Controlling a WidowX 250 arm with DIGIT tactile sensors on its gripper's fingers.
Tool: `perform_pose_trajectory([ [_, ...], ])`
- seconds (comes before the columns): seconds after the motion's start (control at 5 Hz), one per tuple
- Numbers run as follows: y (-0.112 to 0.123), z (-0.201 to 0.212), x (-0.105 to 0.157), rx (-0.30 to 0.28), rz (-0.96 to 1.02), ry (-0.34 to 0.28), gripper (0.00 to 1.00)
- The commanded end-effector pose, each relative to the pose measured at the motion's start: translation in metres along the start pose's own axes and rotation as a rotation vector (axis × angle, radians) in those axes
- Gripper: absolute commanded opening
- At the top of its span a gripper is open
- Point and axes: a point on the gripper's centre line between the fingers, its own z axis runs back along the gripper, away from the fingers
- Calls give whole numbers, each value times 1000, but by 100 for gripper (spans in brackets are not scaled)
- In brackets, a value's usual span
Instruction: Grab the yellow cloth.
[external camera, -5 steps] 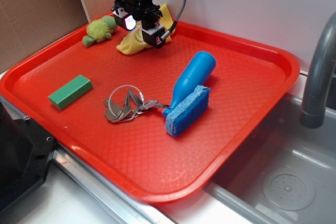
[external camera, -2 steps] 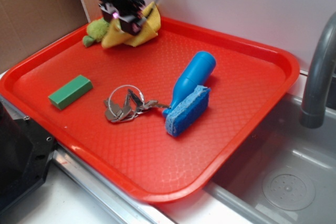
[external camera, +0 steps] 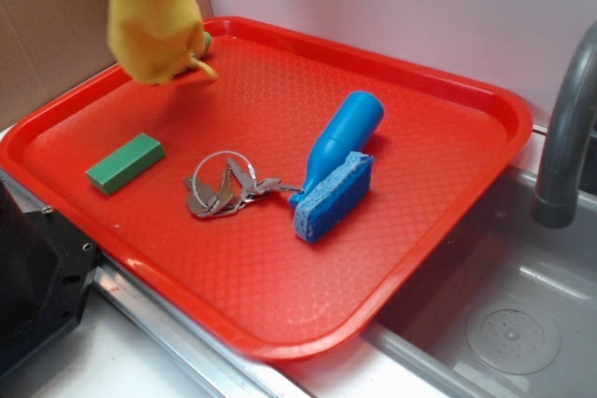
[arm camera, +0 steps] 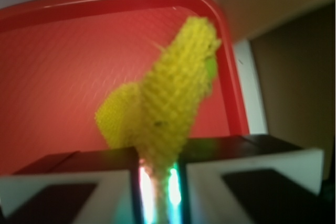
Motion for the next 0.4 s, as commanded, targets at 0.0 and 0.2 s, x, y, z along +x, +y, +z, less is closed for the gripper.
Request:
perform_pose_trajectory([
  [0.0, -27, 72, -40, -18, 59, 23, 0],
  [0.2, -32, 80, -34, -27, 62, 46, 0],
])
